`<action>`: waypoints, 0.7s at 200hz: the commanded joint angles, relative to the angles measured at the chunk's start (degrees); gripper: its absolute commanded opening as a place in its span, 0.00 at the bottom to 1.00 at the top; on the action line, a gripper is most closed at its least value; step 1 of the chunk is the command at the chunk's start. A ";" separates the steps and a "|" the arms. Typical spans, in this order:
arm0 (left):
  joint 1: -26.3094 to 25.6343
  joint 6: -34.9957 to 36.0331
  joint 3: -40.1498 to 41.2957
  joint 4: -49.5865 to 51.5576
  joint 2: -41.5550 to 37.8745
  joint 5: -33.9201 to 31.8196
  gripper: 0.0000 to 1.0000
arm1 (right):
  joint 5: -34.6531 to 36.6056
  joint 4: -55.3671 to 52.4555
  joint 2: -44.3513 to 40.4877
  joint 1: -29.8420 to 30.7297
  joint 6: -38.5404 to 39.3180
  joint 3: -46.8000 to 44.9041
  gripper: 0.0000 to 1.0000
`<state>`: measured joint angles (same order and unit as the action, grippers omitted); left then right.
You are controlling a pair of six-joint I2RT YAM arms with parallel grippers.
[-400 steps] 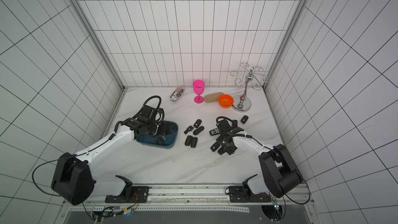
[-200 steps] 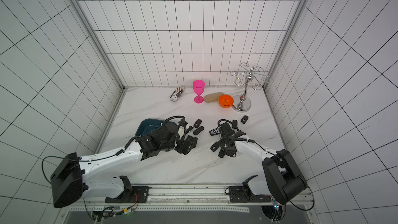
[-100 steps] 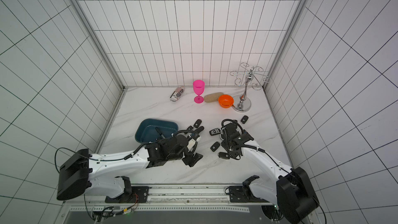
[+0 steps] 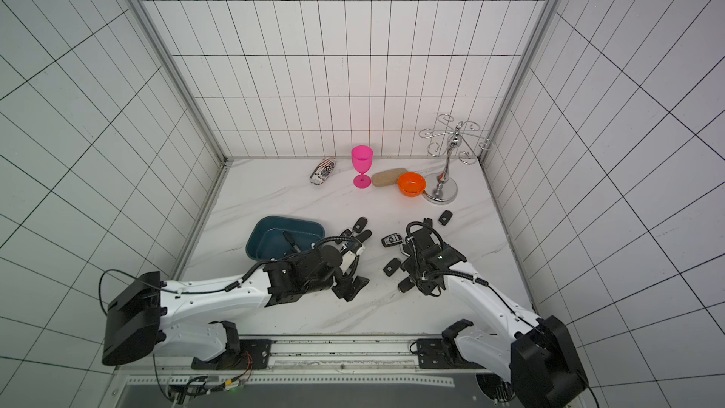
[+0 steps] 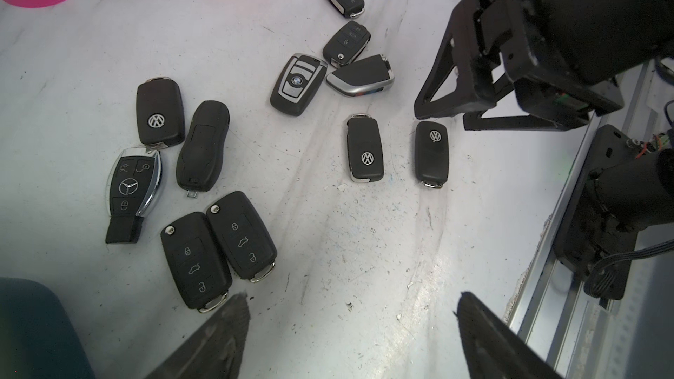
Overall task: Place the car key into the storage box
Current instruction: Pick up the car key from the center of the board.
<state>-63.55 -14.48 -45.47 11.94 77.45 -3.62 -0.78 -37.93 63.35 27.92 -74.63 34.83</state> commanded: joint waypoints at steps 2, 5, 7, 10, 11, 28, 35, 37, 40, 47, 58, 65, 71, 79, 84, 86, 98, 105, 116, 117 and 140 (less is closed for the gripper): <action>0.09 1.52 1.39 -0.14 -3.54 0.00 0.87 | -0.19 0.23 2.53 1.60 -5.80 -1.72 0.65; 0.08 1.58 1.60 -0.23 -3.88 -0.04 0.87 | -0.11 0.42 2.95 1.74 -5.93 -1.70 0.65; 0.07 1.63 1.72 -0.20 -4.21 -0.07 0.87 | -0.11 0.65 3.19 1.86 -6.07 -1.70 0.65; 0.01 1.72 1.83 -0.25 -4.45 -0.08 0.87 | -0.03 0.93 3.52 2.00 -6.21 -1.66 0.65; 0.05 1.73 1.90 -0.30 -4.65 -0.08 0.87 | 0.02 0.97 3.70 2.07 -6.26 -1.63 0.65; 0.00 2.09 2.78 -0.37 -6.22 -0.34 0.87 | 0.77 2.42 6.07 2.93 -7.66 -1.52 0.64; 0.04 2.22 3.00 -0.31 -6.60 -0.16 0.88 | 0.90 3.41 7.06 3.28 -7.94 -1.46 0.63; 0.08 2.25 3.06 -0.27 -6.67 -0.21 0.87 | 0.94 3.62 7.36 3.41 -7.98 -1.44 0.63; 0.01 2.32 3.17 -0.26 -6.89 -0.24 0.88 | 1.18 3.90 7.79 3.59 -8.17 -1.43 0.63; 0.05 2.35 3.41 -0.25 -7.15 -0.09 0.88 | 1.66 4.70 8.88 3.98 -8.62 -1.34 0.63; 0.09 2.40 3.76 -0.15 -7.44 -0.46 0.88 | 2.27 5.44 10.52 4.35 -9.23 -1.22 0.61; 0.08 2.27 4.02 -0.10 -7.55 -0.74 0.88 | 2.15 6.20 11.60 4.43 -9.47 -1.17 0.59; 0.06 2.27 4.20 -0.08 -7.69 -0.93 0.88 | 1.97 6.47 12.55 4.54 -9.75 -1.17 0.57; 0.03 2.21 4.40 0.00 -7.75 -1.07 0.88 | 1.77 6.75 13.49 4.71 -10.10 -1.17 0.54; 0.01 2.15 4.49 0.08 -7.99 -1.07 0.88 | 1.75 6.92 13.84 4.84 -10.12 -1.17 0.49; 0.07 2.13 4.51 0.09 -7.94 -1.05 0.88 | 1.74 6.98 13.91 4.92 -10.10 -1.17 0.47; 0.04 2.16 4.78 -0.10 -8.25 -1.10 0.88 | 1.96 7.24 13.90 5.32 -10.46 -1.49 0.42; 0.08 2.20 5.01 -0.21 -8.26 -1.08 0.88 | 2.05 7.45 13.63 5.52 -10.51 -1.73 0.39; 0.07 2.43 5.47 -0.70 -8.09 -1.03 0.87 | 2.16 6.99 12.89 5.60 -10.42 -1.78 0.37; 0.04 2.43 5.52 -0.78 -8.01 -1.04 0.87 | 2.22 6.90 12.78 5.62 -10.39 -1.78 0.37; 0.04 2.31 6.86 -3.87 -6.38 1.20 0.87 | 3.54 4.99 9.20 5.71 -9.41 -1.25 0.25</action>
<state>-63.55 -12.99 -40.12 11.40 70.43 -3.84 1.34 -34.02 73.91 33.04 -82.65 35.07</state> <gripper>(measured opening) 0.874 0.349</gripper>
